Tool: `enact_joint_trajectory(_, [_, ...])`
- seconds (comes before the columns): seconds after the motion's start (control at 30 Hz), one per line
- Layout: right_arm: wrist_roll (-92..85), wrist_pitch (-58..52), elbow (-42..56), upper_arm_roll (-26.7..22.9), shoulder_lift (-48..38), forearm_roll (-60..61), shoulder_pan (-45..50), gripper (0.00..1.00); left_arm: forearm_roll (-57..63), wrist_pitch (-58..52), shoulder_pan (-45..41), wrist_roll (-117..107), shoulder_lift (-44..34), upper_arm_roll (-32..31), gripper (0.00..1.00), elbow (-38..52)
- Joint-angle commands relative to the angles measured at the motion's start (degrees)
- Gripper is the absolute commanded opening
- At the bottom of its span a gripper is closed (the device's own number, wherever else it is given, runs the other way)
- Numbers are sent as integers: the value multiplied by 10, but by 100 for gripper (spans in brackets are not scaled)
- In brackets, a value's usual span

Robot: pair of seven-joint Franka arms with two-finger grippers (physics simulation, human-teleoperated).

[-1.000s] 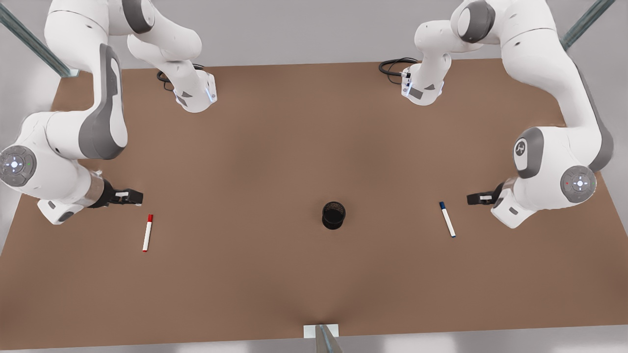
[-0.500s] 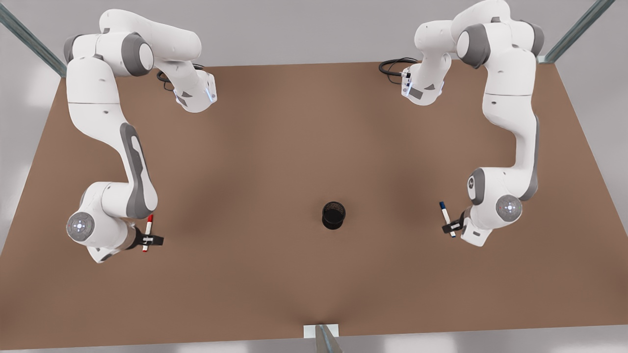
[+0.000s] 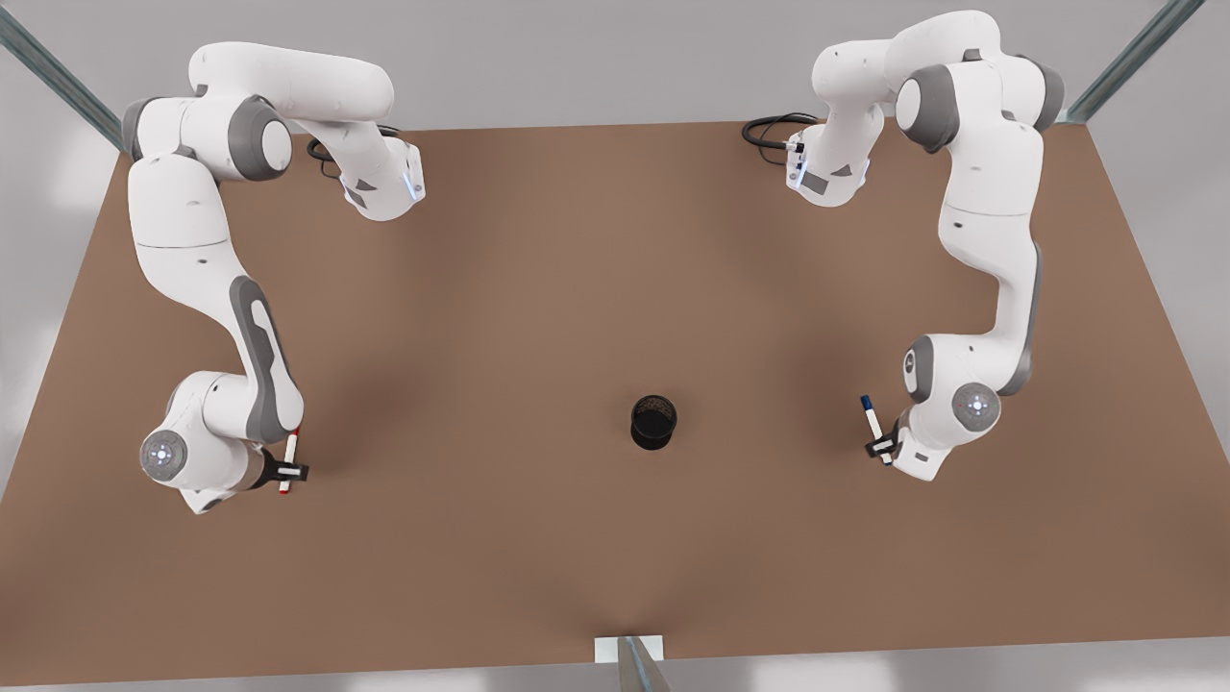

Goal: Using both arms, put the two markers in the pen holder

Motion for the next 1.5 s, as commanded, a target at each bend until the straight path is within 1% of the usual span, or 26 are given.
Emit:
enact_joint_trajectory(0.0, [-21, 6, 0, -1, 1, -3, -2, 57, 0, 13, 0, 23, 1, 0, 64, 0])
enact_joint_trajectory(0.17, [-23, 7, -4, -1, 0, -20, -3, 57, 0, 13, -2, 23, 1, 0, 58, 0])
enact_joint_trajectory(0.3, [-23, 9, -7, -1, 5, -20, -4, 57, 0, 13, -3, 23, 1, -1, 45, 0])
enact_joint_trajectory(0.37, [-22, 15, -7, -1, 7, -20, -4, 57, 0, 13, -4, 23, 2, -1, 42, 0])
enact_joint_trajectory(0.4, [-22, 16, -7, -1, 8, -20, -4, 55, 0, 13, -3, 23, 4, -1, 42, 1])
enact_joint_trajectory(0.47, [-22, 16, -7, -1, 9, -20, -4, 43, 0, 13, -3, 23, 4, -1, 41, 1])
enact_joint_trajectory(0.5, [-22, 16, -7, -1, 9, -20, -4, 33, 0, 13, -2, 23, 4, -1, 38, 1])
enact_joint_trajectory(0.53, [-21, 16, -7, -1, 8, -20, -4, 30, 0, 13, -2, 23, 5, -1, 36, 1])
enact_joint_trajectory(0.57, [-21, 16, -7, -1, 8, -20, -4, 27, 0, 13, -2, 23, 5, -1, 32, 1])
enact_joint_trajectory(0.6, [-20, 16, -6, -1, 8, -20, -4, 27, 0, 13, -2, 23, 5, -1, 24, 1])
enact_joint_trajectory(0.63, [-19, 15, -5, -1, 7, -19, -4, 26, 0, 13, -2, 23, 5, -1, 21, 1])
enact_joint_trajectory(0.77, [-19, 15, -4, -1, 6, -19, -3, 25, 0, 10, -6, 44, -2, -4, 21, 2])
enact_joint_trajectory(0.8, [-19, 14, -3, -1, 3, -19, -2, 25, -1, 5, -5, 54, -12, -20, 21, 2])
enact_joint_trajectory(0.87, [-23, 12, 2, -1, -15, -20, 2, 25, -7, -30, -3, 122, -48, -30, 21, 3])
enact_joint_trajectory(0.93, [-25, 9, 3, 2, -46, -20, 5, 25, -23, -81, -7, 206, -109, -61, 21, 7])
enact_joint_trajectory(1.0, [-19, -1, 10, 17, -72, -19, 5, 25, -44, -156, -6, 216, -127, -104, 21, 39])
enact_joint_trajectory(1.03, [-11, -24, 30, 28, -84, -18, 6, 25, -66, -170, -5, 225, -143, -145, 21, 46])
enact_joint_trajectory(1.07, [-12, -50, 65, 37, -88, -19, 5, 25, -99, -168, -10, 226, -139, -196, 21, 78])
enact_joint_trajectory(1.1, [-10, -78, 83, 47, -105, -19, 6, 21, -97, -151, -32, 241, -125, -224, 21, 120])
enact_joint_trajectory(1.17, [-6, -110, 85, 63, -142, -19, 6, 21, -110, -67, -72, 359, -125, -231, 21, 134])
enact_joint_trajectory(1.2, [2, -134, 98, 75, -156, -20, 6, 21, -152, -24, -75, 413, -121, -243, 21, 132])
enact_joint_trajectory(1.23, [5, -173, 133, 86, -157, -20, 6, 21, -192, 8, -87, 489, -112, -246, 21, 133])
enact_joint_trajectory(1.27, [5, -195, 145, 93, -160, -20, 6, 21, -216, 26, -87, 618, -106, -265, 21, 133])
enact_joint_trajectory(1.3, [5, -219, 151, 93, -167, -20, 7, 21, -266, 35, -87, 631, -103, -264, 21, 129])
enact_joint_trajectory(1.4, [28, -288, 160, 108, -198, -20, 6, 21, -264, 154, -95, 706, -109, -269, 21, 88])
enact_joint_trajectory(1.47, [23, -322, 158, 108, -230, -19, 3, 21, -266, 274, -90, 790, -118, -286, 21, 18])
